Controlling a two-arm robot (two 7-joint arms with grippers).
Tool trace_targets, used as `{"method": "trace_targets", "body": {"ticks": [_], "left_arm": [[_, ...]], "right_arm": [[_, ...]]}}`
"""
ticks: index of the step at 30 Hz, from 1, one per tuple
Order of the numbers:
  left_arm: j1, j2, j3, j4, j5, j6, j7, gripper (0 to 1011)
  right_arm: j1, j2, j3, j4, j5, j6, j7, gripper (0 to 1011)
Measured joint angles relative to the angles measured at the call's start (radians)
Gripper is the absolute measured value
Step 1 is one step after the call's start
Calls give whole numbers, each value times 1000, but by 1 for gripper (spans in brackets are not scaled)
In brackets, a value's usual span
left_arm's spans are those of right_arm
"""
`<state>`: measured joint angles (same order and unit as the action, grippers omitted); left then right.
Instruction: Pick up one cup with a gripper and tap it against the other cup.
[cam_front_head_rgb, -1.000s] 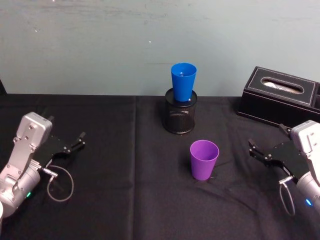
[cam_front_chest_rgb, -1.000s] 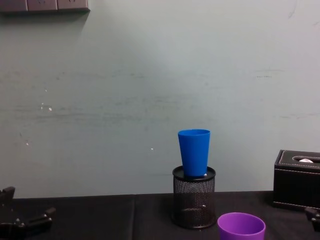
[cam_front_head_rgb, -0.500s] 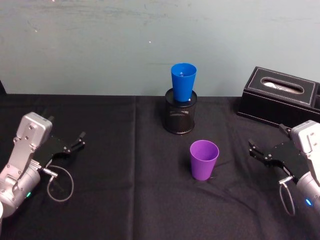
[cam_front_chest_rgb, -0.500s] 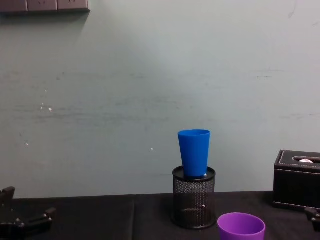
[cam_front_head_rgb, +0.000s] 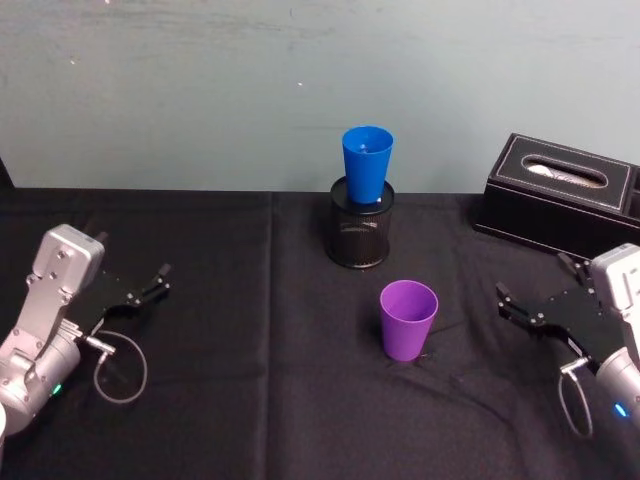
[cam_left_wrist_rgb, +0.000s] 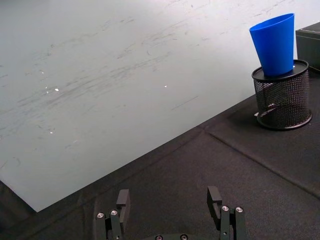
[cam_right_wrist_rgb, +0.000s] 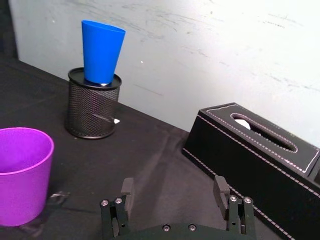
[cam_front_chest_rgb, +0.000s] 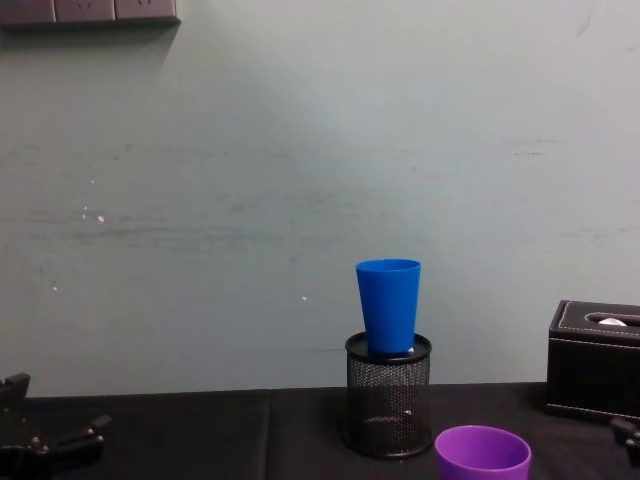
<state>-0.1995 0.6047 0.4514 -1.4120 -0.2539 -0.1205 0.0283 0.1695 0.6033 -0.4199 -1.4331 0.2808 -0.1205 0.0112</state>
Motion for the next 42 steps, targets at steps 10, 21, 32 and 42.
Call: {"method": "trace_targets", "body": {"ticks": [10,21,32,42], "left_arm": [[0,0,0,0,0,0,0,1011],[0,0,0,0,0,0,0,1011],[0,0,0,0,0,0,0,1011],[0,0,0,0,0,0,0,1011]], "right_arm": [[-81,0,71,-52,90,-42,59,1003],[-176,-10,134,-96,199,-69,139,1003],[-201,-33,138,-103,182,-91,177,1003],[-201,-61,131,-92,165,-106,223,1003]]}}
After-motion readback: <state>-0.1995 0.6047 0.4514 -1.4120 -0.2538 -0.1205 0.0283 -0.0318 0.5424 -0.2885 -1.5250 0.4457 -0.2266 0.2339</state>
